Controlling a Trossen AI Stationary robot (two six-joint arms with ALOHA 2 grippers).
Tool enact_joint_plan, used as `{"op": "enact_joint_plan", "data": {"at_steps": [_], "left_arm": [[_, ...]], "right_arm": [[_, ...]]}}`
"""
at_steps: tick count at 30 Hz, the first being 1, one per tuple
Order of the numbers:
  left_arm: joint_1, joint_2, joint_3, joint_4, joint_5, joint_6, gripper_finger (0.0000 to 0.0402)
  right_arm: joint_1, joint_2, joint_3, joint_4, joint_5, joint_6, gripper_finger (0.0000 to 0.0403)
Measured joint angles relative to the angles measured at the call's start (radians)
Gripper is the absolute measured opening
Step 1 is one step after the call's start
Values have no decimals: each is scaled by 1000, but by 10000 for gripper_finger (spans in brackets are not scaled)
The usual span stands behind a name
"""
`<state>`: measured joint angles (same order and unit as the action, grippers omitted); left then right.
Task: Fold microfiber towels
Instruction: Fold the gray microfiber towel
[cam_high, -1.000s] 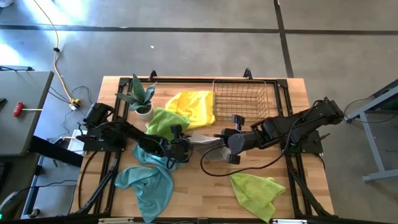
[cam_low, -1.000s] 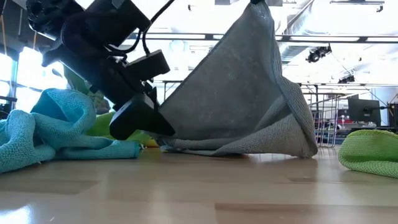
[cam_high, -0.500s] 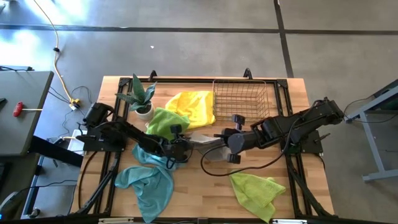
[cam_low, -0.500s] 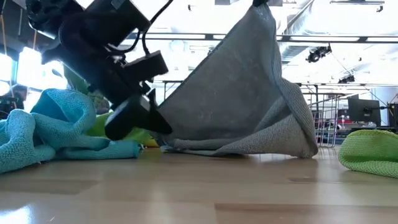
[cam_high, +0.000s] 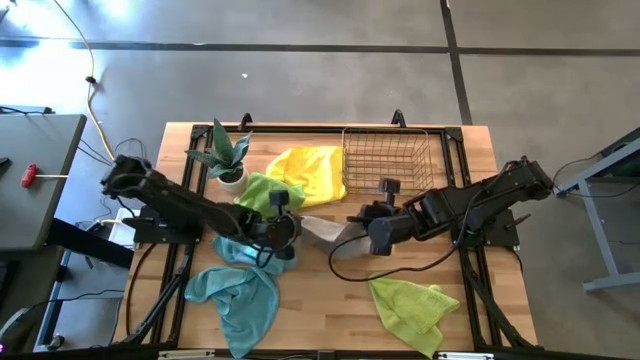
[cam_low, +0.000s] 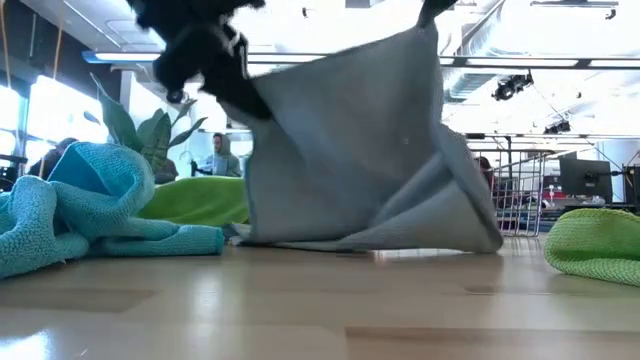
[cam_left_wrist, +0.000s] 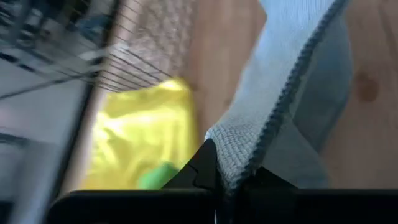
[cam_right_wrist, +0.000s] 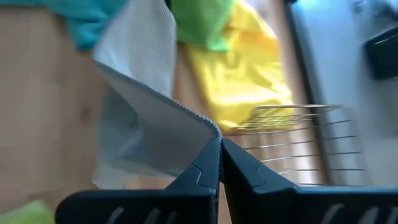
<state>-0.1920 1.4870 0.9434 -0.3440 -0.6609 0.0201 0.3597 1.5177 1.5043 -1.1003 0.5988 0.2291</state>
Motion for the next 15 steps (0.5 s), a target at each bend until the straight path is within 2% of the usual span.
{"op": "enact_joint_plan", "data": {"at_steps": [7,11,15], "left_arm": [[2,-101,161,-229,-143,98,1],[2,-137,224,-232,-199,190,0],[3,-154,270,-230,-254,276,0]], "right_arm": [[1,-46,0,-28,148,-67,0],[-1,-88,0,-28,217,-81,0],[-1,-127,0,-30,231,-107,0]]}}
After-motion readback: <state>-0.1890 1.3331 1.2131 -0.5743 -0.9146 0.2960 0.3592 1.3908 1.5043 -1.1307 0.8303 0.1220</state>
